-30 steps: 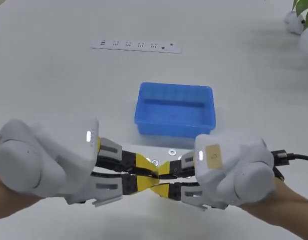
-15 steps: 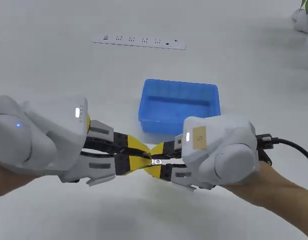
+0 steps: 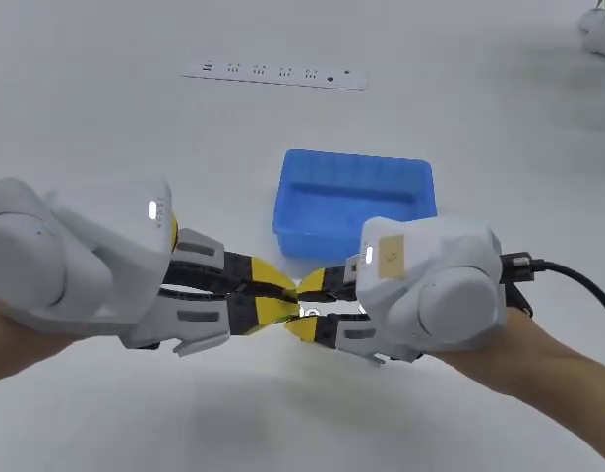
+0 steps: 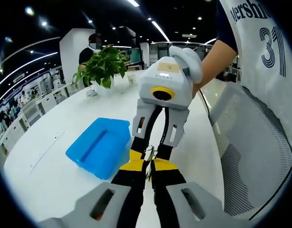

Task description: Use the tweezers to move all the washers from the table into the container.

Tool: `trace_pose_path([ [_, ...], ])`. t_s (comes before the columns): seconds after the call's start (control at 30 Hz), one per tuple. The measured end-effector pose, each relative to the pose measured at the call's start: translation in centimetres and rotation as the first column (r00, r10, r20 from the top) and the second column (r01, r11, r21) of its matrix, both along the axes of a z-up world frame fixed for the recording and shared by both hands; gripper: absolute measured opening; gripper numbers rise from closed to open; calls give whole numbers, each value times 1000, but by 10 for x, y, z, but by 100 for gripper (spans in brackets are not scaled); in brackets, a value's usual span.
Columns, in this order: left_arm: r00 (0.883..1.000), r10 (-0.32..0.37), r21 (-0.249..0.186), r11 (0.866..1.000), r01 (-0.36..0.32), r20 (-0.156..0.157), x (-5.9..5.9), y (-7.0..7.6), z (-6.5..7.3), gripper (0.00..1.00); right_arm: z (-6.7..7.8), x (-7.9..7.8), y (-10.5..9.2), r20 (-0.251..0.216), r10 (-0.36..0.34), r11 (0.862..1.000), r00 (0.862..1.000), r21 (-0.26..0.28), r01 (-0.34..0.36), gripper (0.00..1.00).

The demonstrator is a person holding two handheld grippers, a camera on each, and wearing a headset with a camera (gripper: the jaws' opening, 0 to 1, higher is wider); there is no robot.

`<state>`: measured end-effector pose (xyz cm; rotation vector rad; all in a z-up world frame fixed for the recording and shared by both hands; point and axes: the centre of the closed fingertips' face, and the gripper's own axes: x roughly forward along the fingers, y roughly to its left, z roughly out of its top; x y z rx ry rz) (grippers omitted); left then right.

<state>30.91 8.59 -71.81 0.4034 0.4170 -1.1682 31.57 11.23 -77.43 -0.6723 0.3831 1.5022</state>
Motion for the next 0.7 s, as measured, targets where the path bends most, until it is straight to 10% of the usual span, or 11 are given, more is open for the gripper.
trace_pose_path([
  [0.7,999,32,-26,999,-33,-33,10,7,-8,8,-7,6,2,-34,-21,1000,999,4,21,14],
])
